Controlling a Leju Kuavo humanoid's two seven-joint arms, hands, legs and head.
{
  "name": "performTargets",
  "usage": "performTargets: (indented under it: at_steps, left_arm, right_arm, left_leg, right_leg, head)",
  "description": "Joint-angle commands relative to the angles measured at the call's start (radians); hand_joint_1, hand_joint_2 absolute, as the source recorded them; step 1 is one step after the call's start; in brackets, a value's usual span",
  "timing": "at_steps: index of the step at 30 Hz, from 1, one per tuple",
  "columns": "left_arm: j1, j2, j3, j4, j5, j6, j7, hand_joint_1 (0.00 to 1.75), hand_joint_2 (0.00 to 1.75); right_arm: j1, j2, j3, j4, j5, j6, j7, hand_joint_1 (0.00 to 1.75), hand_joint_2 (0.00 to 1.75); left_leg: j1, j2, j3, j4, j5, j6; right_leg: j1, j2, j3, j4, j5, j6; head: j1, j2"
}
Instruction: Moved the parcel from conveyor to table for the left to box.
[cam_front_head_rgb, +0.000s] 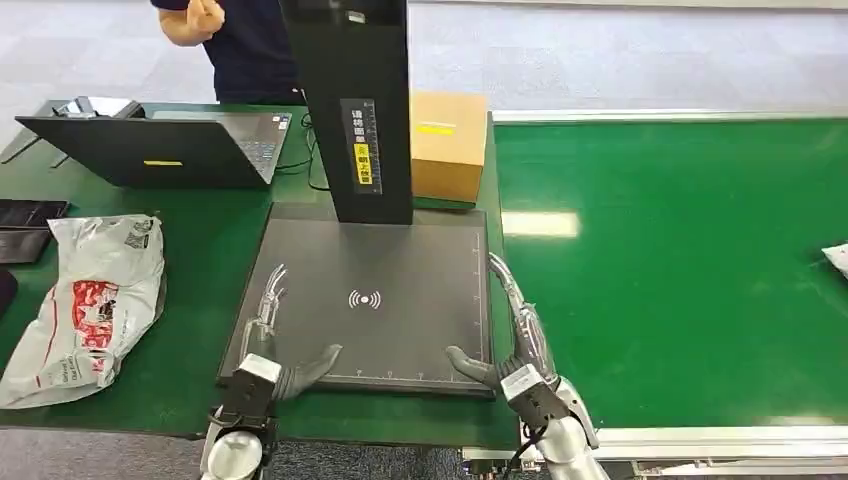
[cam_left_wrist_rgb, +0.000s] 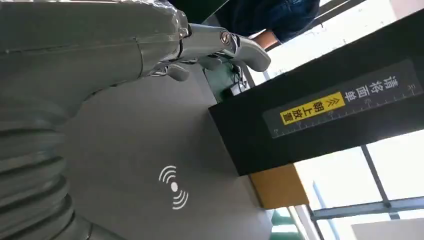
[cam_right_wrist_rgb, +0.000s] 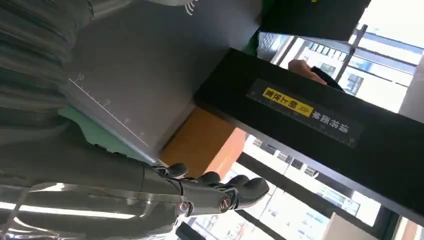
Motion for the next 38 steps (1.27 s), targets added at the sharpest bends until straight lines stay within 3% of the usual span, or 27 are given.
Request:
performTargets:
  at_steps: [1,18,38]
  left_arm:
    - [0.024,0.017,-0.041,-0.039,-0.03,0.001,0.02,0.0,1.75]
    - [-0.078,0.022,-0.06,0.06,0.005,-0.007,0.015,0.0,1.75]
    - [-0.041,0.032,-0.051,0.048,0.037,0.011,0.002,0.0,1.75]
  right_arm:
    - [0.021,-0.013,-0.052,-0.004,-0.001,-0.005,-0.005,0.0,1.75]
    - [0.036,0.02,-0.11,-0.067,0.021,0.004,0.031,0.0,1.75]
    - [0.061,0.019,-0.135,-0.106,0.036,0.026,0.023,0.0,1.75]
  left_leg:
    - [0.0,-0.002,0.001,-0.002,0.001,0.0]
    - [0.0,-0.002,0.001,-0.001,0.002,0.0]
    - [0.0,-0.001,0.001,-0.001,0.001,0.0]
  right_leg:
    - [0.001,-0.003,0.002,-0.002,0.0,-0.001]
    - [0.0,-0.003,0.001,-0.001,0.001,-0.001]
    - [0.0,-0.001,0.001,-0.001,0.0,-0.001]
  head:
    - [0.0,0.0]
    - [0.0,0.0]
    - [0.0,0.0]
